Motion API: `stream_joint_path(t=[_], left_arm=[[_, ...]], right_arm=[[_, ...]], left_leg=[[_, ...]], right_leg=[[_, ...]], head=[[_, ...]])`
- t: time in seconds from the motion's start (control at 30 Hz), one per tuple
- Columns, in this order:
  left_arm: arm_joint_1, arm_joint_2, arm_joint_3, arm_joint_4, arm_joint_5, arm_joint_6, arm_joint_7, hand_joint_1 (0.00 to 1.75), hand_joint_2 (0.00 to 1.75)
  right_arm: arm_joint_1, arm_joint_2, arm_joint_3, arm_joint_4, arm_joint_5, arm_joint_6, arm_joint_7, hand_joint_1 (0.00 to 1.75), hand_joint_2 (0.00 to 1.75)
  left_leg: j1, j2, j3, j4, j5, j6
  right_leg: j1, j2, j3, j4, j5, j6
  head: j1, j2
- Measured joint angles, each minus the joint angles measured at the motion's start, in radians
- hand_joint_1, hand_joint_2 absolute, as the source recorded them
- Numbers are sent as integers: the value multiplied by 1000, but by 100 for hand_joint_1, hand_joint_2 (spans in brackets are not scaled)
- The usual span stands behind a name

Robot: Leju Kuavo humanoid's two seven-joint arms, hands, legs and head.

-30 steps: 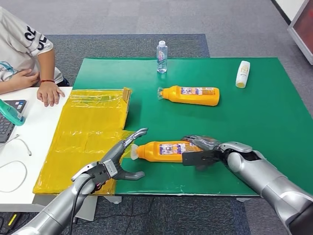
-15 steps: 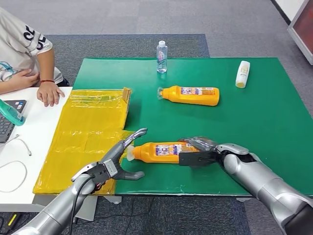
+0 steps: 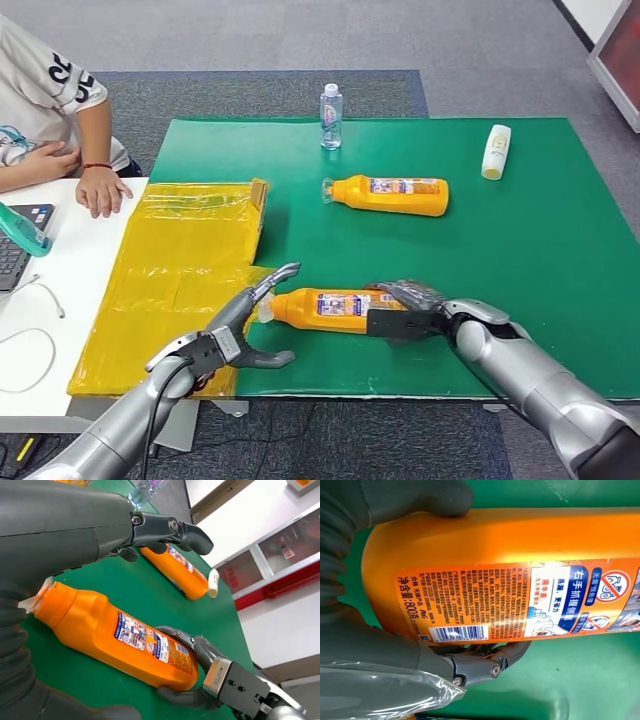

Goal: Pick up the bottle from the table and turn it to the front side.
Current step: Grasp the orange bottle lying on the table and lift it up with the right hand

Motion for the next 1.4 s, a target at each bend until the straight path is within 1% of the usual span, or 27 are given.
stream_joint_path(t=[0.13,0.3,0.47,0.57,0.67,0.8,1.03,1.07,1.17,1.2,1.3,1.4], left_arm=[[4,3,1,0,-3,-2,0,0,175],[15,8,4,0,-4,-3,0,0,175],[36,16,12,-1,-6,-3,0,0,175],[49,19,21,-2,-12,-3,0,0,175],[58,22,28,-4,-18,-3,0,0,175],[66,24,33,-7,-21,-4,0,0,175],[71,25,49,-10,-33,-11,0,0,175],[71,24,51,-11,-35,-12,0,0,175],[71,24,54,-12,-36,-13,0,0,175],[71,25,55,-12,-36,-14,0,0,175],[71,25,56,-13,-37,-15,0,0,175],[72,26,59,-14,-43,-17,0,0,175]], right_arm=[[24,2,-33,3,-41,-18,-22,175,175],[81,2,-116,6,-144,-28,-74,175,175],[169,2,-253,-8,-279,-24,-117,175,175],[216,2,-340,-28,-316,-13,-120,175,175],[253,2,-413,-48,-330,-8,-121,175,175],[284,2,-484,-66,-315,-5,-117,175,175],[297,6,-544,-86,-221,-2,-106,175,175],[297,6,-546,-88,-203,-4,-105,134,175],[296,6,-547,-100,-138,-18,-99,3,175],[295,6,-546,-104,-116,-24,-95,0,175],[288,6,-539,-118,-40,-44,-70,0,175],[261,6,-507,-127,111,-75,5,0,175]], left_leg=[[0,0,1,0,0,0],[0,0,1,0,0,0],[0,0,0,0,-1,1],[0,-1,-1,0,-1,1],[0,-1,-1,0,-2,1],[0,-1,-1,0,-2,2],[0,-1,-1,0,-2,1],[0,-1,-1,0,-1,1],[0,-1,-1,0,-1,1],[0,-1,-1,0,-1,1],[0,-1,-1,0,-1,1],[0,-1,-1,0,-1,1]], right_leg=[[0,0,1,0,0,0],[0,0,1,0,0,0],[0,-1,1,0,-1,1],[0,-1,1,0,-2,1],[0,-1,1,0,-2,1],[0,-1,1,0,-2,1],[0,-1,0,0,-2,1],[0,-1,0,0,-2,1],[0,-1,1,0,-2,1],[0,-1,1,0,-2,1],[0,-1,1,0,-2,1],[0,-1,1,0,-1,0]], head=[[0,0],[0,0],[0,0],[0,0],[0,0],[0,0],[0,0],[0,0],[0,0],[0,0],[0,0],[0,0]])
